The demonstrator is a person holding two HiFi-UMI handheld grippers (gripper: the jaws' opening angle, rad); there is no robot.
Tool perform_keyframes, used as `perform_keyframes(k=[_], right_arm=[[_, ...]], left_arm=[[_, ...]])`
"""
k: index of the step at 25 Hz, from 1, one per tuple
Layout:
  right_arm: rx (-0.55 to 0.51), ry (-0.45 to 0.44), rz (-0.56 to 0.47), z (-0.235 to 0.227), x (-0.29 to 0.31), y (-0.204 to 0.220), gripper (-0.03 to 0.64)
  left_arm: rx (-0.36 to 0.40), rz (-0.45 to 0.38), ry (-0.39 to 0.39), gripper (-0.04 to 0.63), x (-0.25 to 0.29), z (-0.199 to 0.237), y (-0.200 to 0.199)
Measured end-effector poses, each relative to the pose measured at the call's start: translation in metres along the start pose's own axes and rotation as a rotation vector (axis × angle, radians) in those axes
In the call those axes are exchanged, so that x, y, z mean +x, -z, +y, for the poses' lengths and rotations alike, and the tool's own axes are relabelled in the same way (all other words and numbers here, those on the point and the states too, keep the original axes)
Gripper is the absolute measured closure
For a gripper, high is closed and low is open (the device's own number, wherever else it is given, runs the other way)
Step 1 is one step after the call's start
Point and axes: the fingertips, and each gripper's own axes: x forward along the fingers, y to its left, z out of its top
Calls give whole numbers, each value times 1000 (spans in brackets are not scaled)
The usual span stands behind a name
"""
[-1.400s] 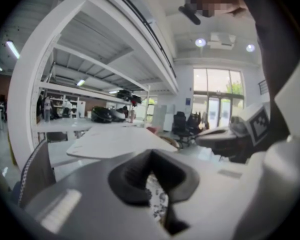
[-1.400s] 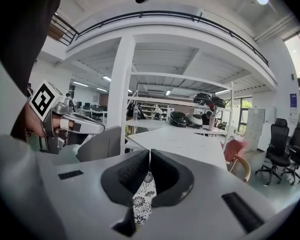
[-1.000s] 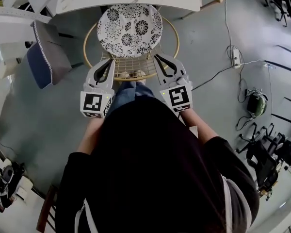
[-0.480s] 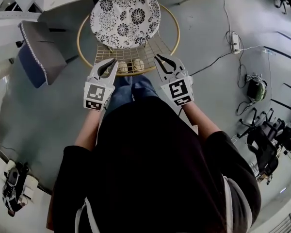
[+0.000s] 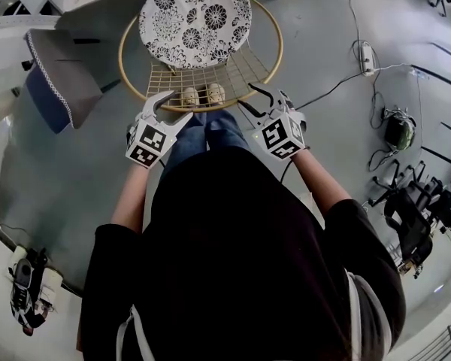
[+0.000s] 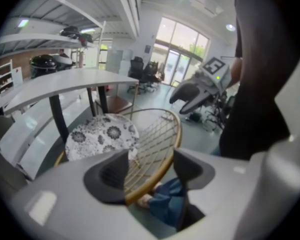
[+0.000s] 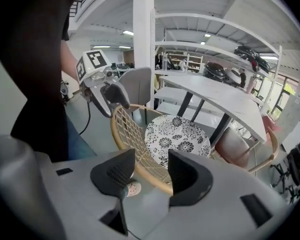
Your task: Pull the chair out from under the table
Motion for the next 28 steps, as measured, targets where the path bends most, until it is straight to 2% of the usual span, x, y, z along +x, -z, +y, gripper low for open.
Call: perform_keyframes(k=[5, 11, 19, 21, 27, 28], right_arm=[[-141, -54, 75, 13, 7, 13, 420], [-369, -117, 212, 23, 24, 44, 405], [-761, -61, 424, 0, 54, 79, 405], [-828, -49, 457, -5, 63, 83, 405], [-920, -30, 515, -10, 91, 92, 411], [-941, -17, 517, -11, 92, 93, 492]], left_arm=[[165, 152, 57, 293, 9, -10, 20], [385, 376, 70, 293, 23, -14, 56], [637, 541, 44, 295, 46, -6, 74], [669, 564, 43, 309, 52, -3, 76], [743, 623, 48, 397, 68, 2, 86], [744, 617, 44, 449, 68, 1, 86]])
